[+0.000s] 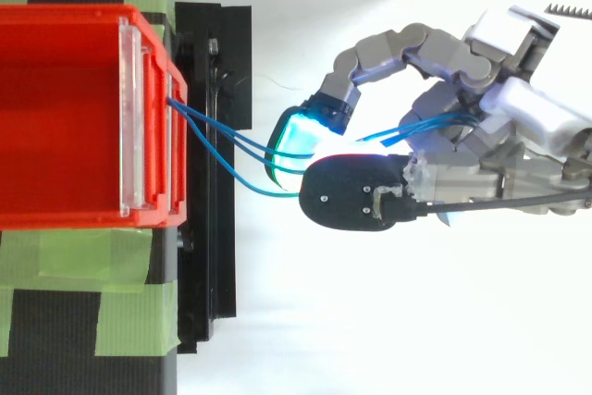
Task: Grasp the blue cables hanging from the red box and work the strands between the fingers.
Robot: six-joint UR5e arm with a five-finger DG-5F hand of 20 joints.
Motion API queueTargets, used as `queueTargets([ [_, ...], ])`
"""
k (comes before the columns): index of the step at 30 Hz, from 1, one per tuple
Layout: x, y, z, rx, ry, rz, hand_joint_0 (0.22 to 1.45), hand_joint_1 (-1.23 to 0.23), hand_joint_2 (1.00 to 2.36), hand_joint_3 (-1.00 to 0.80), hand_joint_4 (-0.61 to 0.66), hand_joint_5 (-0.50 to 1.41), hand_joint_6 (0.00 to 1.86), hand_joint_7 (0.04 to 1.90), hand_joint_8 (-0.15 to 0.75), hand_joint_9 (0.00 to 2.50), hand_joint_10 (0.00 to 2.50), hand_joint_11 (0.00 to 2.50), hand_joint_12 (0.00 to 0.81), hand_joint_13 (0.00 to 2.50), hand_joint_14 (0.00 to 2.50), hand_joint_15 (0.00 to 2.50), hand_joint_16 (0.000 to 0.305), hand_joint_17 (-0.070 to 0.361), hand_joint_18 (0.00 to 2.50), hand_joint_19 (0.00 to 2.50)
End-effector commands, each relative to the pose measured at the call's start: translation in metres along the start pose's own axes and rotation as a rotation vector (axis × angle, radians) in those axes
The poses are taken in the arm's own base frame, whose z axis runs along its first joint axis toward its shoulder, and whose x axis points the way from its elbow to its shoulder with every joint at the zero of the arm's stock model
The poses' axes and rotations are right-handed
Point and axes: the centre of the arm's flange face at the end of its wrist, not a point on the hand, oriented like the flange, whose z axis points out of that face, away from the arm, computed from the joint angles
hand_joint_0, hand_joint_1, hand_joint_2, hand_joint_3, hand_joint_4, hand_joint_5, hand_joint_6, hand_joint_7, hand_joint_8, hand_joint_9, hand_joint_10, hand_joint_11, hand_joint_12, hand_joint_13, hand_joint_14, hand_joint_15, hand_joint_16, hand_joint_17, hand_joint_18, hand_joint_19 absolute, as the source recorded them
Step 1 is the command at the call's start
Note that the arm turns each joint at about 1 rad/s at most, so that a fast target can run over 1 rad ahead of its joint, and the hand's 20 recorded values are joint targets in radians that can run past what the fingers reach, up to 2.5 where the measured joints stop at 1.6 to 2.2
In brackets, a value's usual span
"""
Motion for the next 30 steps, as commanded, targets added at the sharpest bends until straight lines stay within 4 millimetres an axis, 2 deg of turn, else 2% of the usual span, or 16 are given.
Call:
queueTargets([
  [1, -0.0005, -0.0001, -0.0005, 0.003, 0.001, -0.003, 1.0, -0.69, 1.28, -0.02, 0.05, 0.11, 1.16, 1.03, 0.445, 1.77, 2.5, 2.5, 0.688, 2.06, 2.5, 1.81, 0.238, 0.178, 2.5, 0.72],
  [2, -0.0006, -0.0001, -0.0005, 0.003, 0.0, -0.003, 0.97, -0.71, 1.24, -0.05, 0.08, 0.12, 1.17, 0.99, 0.445, 1.77, 2.5, 2.5, 0.688, 2.06, 2.5, 1.81, 0.238, 0.178, 2.5, 0.72],
  [3, -0.0006, -0.0001, -0.0005, 0.003, 0.0, -0.003, 0.88, -0.75, 1.23, -0.07, 0.12, 0.14, 1.04, 1.04, 0.445, 1.77, 2.5, 2.5, 0.688, 2.06, 2.5, 1.81, 0.238, 0.178, 2.5, 0.72],
  [4, -0.0004, 0.0006, -0.0003, 0.002, 0.0, -0.002, 0.87, -0.75, 1.0, -0.1, 0.13, 0.12, 1.04, 1.02, 0.445, 1.77, 2.5, 2.5, 0.688, 2.06, 2.5, 1.81, 0.238, 0.178, 2.5, 0.72],
  [5, -0.0015, -0.0002, -0.0001, 0.005, -0.002, -0.004, 0.8, -0.72, 1.01, -0.29, 0.13, 0.12, 1.0, 1.05, 0.445, 1.77, 2.5, 2.5, 0.688, 2.06, 2.5, 1.81, 0.238, 0.178, 2.5, 0.72],
  [6, -0.0013, -0.0001, 0.0, 0.003, 0.0, -0.003, 0.78, -0.71, 1.01, -0.46, 0.11, 0.12, 0.95, 1.09, 0.445, 1.77, 2.5, 2.5, 0.688, 2.06, 2.5, 1.81, 0.238, 0.178, 2.5, 0.72],
  [7, -0.0011, -0.0009, 0.0002, 0.005, -0.002, -0.004, 0.77, -0.7, 1.01, -0.54, 0.09, 0.13, 0.93, 1.12, 0.445, 1.77, 2.5, 2.5, 0.688, 2.06, 2.5, 1.81, 0.238, 0.178, 2.5, 0.72],
  [8, -0.0014, -0.0001, 0.0, 0.004, -0.002, -0.003, 0.78, -0.68, 1.01, -0.72, 0.07, 0.21, 0.9, 1.17, 0.445, 1.77, 2.5, 2.5, 0.688, 2.06, 2.5, 1.81, 0.238, 0.178, 2.5, 0.72],
  [9, -0.0014, -0.0002, -0.0001, 0.004, 0.0, -0.006, 0.79, -0.67, 1.01, -0.75, 0.06, 0.24, 0.89, 1.17, 0.445, 1.77, 2.5, 2.5, 0.688, 2.06, 2.5, 1.81, 0.238, 0.178, 2.5, 0.72],
  [17, -0.0038, -0.0004, 0.0012, 0.005, -0.005, -0.011, 0.81, -0.65, 1.01, -0.76, 0.04, 0.41, 0.66, 1.27, 0.445, 1.77, 2.5, 2.5, 0.688, 2.06, 2.5, 1.81, 0.238, 0.178, 2.5, 0.72],
  [19, -0.0035, -0.0012, 0.0014, 0.006, -0.005, -0.014, 0.81, -0.65, 1.01, -0.75, 0.05, 0.41, 0.66, 1.27, 0.445, 1.77, 2.5, 2.5, 0.688, 2.06, 2.5, 1.81, 0.238, 0.178, 2.5, 0.72],
  [24, -0.0044, -0.0008, 0.0008, 0.009, -0.006, -0.019, 0.77, -0.61, 1.01, -0.82, 0.08, 0.47, 0.54, 1.28, 0.445, 1.77, 2.5, 2.5, 0.688, 2.06, 2.5, 1.81, 0.238, 0.178, 2.5, 0.72],
  [26, -0.0048, -0.0008, 0.0008, 0.009, -0.011, -0.021, 0.75, -0.6, 1.0, -0.86, 0.1, 0.5, 0.42, 1.34, 0.445, 1.77, 2.5, 2.5, 0.688, 2.06, 2.5, 1.81, 0.238, 0.178, 2.5, 0.72],
  [30, -0.0052, -0.0007, 0.0009, 0.008, -0.015, -0.03, 0.72, -0.57, 1.0, -0.94, 0.13, 0.52, 0.29, 1.37, 0.445, 1.77, 2.5, 2.5, 0.688, 2.06, 2.5, 1.81, 0.238, 0.178, 2.5, 0.72],
])
